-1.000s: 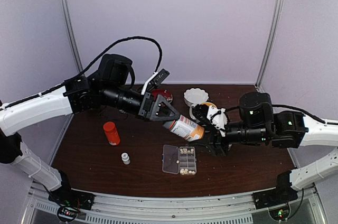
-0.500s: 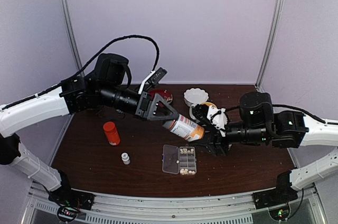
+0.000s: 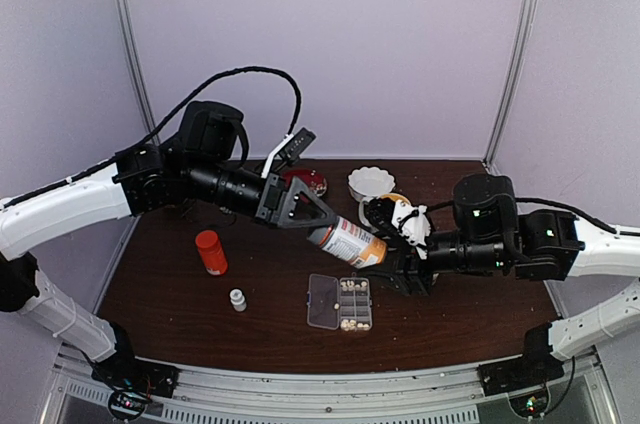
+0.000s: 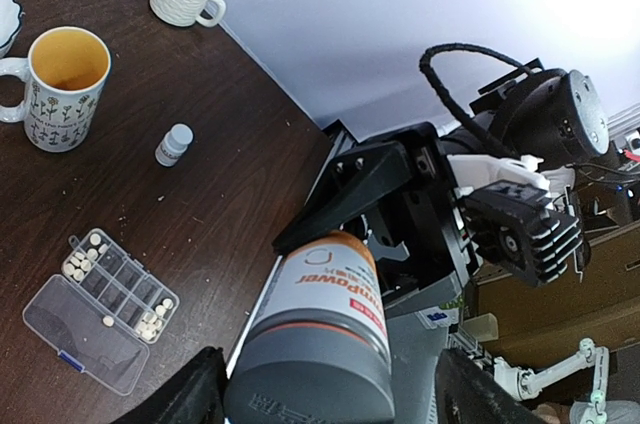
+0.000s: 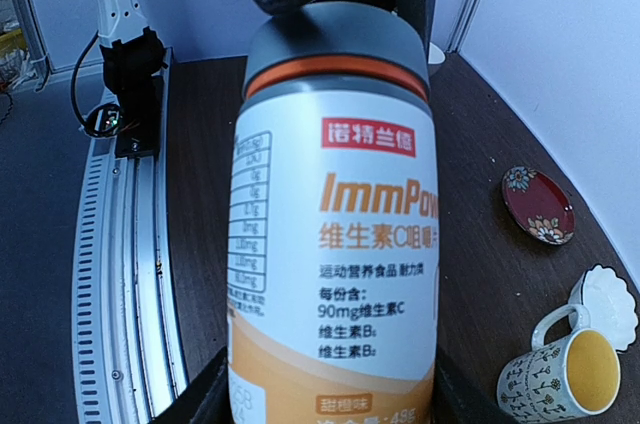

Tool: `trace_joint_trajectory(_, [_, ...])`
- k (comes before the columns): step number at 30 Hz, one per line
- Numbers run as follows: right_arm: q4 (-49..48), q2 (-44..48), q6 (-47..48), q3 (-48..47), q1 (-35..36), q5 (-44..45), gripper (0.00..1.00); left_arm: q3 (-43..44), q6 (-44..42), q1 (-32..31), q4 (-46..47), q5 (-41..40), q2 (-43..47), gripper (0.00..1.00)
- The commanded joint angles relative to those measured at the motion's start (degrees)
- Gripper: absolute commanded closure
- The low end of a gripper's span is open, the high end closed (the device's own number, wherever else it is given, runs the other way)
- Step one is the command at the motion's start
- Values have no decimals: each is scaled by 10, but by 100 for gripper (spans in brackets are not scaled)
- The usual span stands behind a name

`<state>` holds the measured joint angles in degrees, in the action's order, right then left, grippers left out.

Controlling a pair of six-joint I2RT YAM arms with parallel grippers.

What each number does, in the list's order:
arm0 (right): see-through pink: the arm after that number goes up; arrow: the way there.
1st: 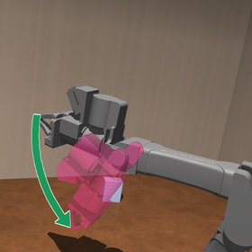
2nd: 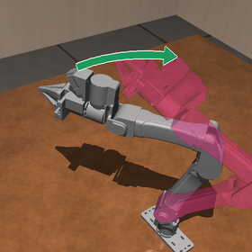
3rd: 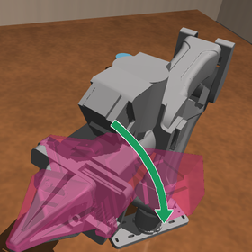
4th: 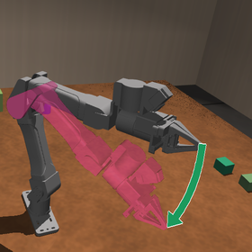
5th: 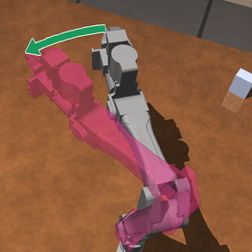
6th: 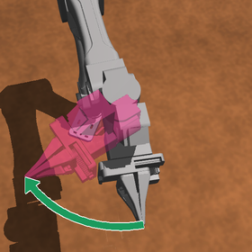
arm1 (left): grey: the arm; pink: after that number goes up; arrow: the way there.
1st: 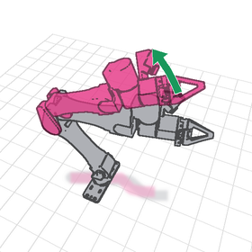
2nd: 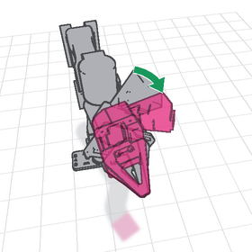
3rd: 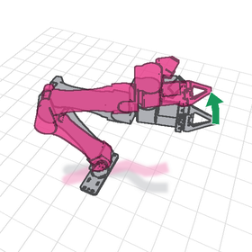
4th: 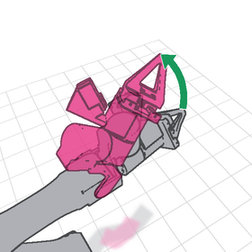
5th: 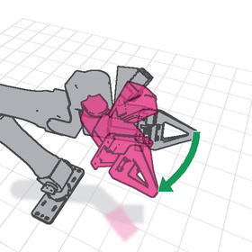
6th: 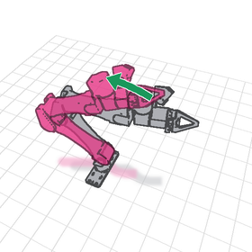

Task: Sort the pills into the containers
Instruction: Screw the lid of the pill bottle onto the pill bottle.

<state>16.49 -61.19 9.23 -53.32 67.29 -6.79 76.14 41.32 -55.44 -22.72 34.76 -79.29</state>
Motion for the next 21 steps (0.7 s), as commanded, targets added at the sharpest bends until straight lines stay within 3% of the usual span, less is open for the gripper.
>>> trace_joint_trajectory(1, [-10, 11, 0, -17, 4, 17, 100, -3, -14, 4, -1, 10, 0, 27])
trace_joint_trajectory(10, [-13, 11, -1, -17, 4, 17, 100, -1, -23, 4, -15, 6, 0, 20])
trace_joint_trajectory(21, [-9, 5, 0, -18, 4, 11, 100, 1, -26, 4, -14, 11, 0, 50])
